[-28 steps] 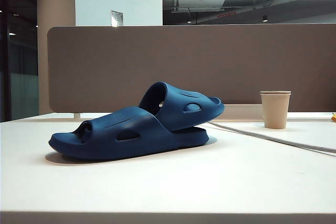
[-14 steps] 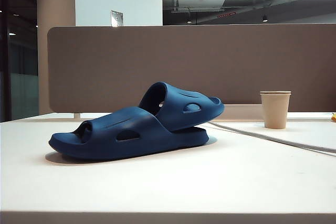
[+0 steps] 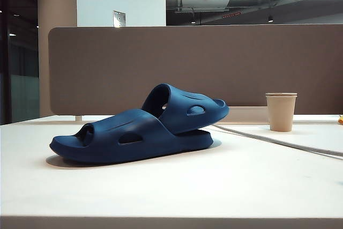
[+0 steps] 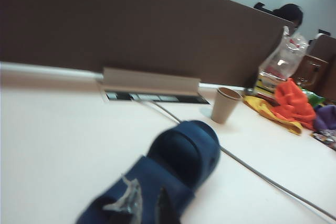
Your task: Interlock the pair of blue slippers on the table with their fronts facing up.
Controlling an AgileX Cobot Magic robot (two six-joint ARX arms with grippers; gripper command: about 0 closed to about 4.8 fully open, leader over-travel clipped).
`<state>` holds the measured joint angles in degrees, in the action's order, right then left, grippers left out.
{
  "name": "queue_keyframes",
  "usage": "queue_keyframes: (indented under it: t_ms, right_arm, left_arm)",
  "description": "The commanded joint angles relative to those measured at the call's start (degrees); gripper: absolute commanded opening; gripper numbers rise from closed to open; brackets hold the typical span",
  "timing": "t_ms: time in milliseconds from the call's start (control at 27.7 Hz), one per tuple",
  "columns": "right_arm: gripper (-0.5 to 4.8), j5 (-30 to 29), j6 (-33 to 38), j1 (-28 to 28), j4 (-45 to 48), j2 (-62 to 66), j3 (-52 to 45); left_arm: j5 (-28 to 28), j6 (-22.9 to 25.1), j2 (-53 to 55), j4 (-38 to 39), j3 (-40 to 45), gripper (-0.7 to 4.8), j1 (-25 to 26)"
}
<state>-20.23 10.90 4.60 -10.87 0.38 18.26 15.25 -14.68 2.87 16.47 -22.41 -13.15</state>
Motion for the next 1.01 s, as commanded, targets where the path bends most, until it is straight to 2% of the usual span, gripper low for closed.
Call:
queue_keyframes:
  t_ms: [36, 108, 325, 651, 1012]
  right_arm:
    - [-0.01, 1.6, -0.6, 0.0, 1.8, 0.0, -0.8]
    - [-0.01, 3.3, -0.6, 0.1, 2.1, 0.0, -1.6]
    - [-0.02, 7.5, -0.6, 0.1, 2.6, 0.0, -4.7]
    - [-0.02, 10.1, -0.6, 0.1, 2.6, 0.0, -7.8]
    - [-0.02, 10.2, -0.5, 0.1, 1.6, 0.0, -10.9]
  left_arm:
    - [-0.7, 4.7, 0.0, -3.9, 1.9, 0.24, 0.0]
    - [-0.7, 5.9, 0.0, -4.6, 3.1, -0.04, 0.0]
    - [-2.1, 8.8, 0.0, -6.5, 6.6, -0.04, 0.0]
    - [-7.5, 8.7, 0.0, -7.6, 10.6, -0.04, 0.0]
    - [-7.7, 8.7, 0.0, -10.0, 14.0, -0.04, 0.0]
